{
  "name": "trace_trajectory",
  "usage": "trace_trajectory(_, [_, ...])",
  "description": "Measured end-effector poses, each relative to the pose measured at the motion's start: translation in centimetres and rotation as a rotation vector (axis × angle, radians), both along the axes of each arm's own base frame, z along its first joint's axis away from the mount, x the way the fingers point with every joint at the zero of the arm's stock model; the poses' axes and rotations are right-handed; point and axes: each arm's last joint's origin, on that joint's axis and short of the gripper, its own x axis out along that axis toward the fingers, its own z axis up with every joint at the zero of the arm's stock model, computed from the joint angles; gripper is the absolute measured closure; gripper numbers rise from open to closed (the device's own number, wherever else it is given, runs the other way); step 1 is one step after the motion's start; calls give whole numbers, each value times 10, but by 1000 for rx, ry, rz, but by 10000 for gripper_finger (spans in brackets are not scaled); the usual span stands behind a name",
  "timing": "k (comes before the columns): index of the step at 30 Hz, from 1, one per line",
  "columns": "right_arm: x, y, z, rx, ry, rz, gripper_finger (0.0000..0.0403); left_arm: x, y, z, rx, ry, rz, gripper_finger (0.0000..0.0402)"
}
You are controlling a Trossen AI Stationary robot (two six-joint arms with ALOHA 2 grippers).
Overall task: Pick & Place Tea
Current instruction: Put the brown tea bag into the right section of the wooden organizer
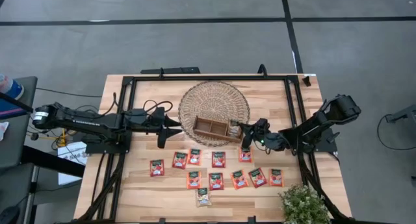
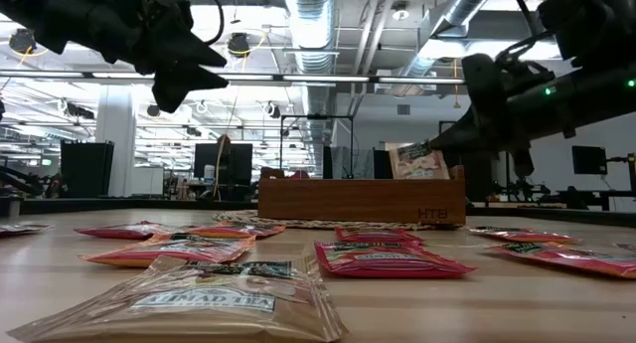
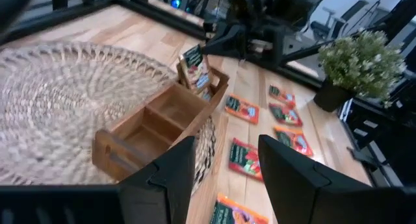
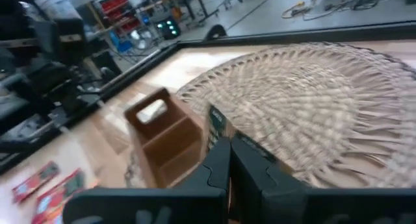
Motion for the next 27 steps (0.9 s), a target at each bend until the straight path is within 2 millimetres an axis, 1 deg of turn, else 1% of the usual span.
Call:
trace_trajectory(7, [-1, -2, -3, -16, 31, -24, 403, 0, 0, 0, 8, 1, -2, 241])
trace_trajectory(17, [0, -2, -3, -18, 29, -16, 403, 0, 0, 0, 9, 1, -2, 241])
trace_trajectory(27, [-1, 6, -2, -34, 34, 32, 403, 0, -1, 0, 28, 3, -42, 241])
